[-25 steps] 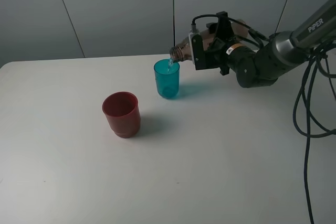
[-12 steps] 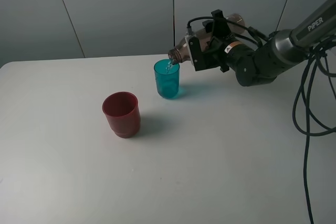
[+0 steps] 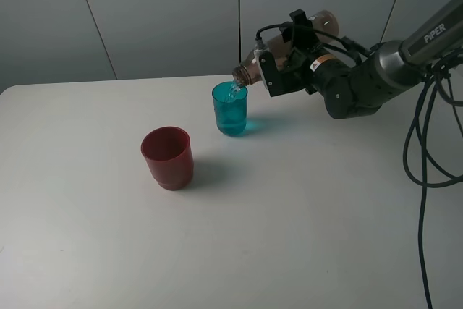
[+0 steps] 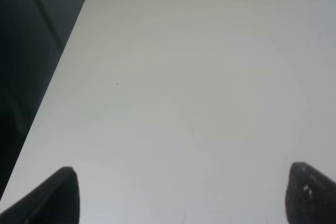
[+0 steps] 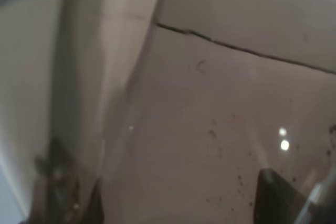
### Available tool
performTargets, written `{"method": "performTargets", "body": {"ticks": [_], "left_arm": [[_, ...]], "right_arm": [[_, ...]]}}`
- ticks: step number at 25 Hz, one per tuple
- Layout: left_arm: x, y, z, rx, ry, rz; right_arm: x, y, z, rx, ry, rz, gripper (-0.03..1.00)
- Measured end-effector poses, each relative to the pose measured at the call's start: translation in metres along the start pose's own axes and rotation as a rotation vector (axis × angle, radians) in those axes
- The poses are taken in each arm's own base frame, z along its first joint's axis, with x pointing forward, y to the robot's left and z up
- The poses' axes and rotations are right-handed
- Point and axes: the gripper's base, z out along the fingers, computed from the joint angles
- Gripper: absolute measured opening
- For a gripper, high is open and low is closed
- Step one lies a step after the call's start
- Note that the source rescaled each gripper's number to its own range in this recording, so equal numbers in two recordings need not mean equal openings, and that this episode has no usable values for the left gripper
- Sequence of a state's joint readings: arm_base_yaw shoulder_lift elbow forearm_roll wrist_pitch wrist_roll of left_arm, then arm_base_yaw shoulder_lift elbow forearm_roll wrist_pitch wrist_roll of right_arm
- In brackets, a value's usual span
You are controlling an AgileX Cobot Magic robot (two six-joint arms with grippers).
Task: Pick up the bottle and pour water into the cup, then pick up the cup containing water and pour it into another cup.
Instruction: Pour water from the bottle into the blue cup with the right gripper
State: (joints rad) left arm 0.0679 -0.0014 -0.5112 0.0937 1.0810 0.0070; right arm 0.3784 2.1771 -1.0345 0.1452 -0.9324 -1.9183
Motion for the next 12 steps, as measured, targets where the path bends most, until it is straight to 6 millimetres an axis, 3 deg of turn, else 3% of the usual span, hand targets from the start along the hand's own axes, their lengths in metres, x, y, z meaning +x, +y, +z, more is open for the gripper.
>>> {"method": "performTargets", "body": {"ticks": [12], "left_arm": [[0.0000,0.0000,0.0000,0.000,0.000,0.000]], "right_arm": [[0.0010,-0.0060,0.0034,0.031,0.007,-0.074,0.01]]}}
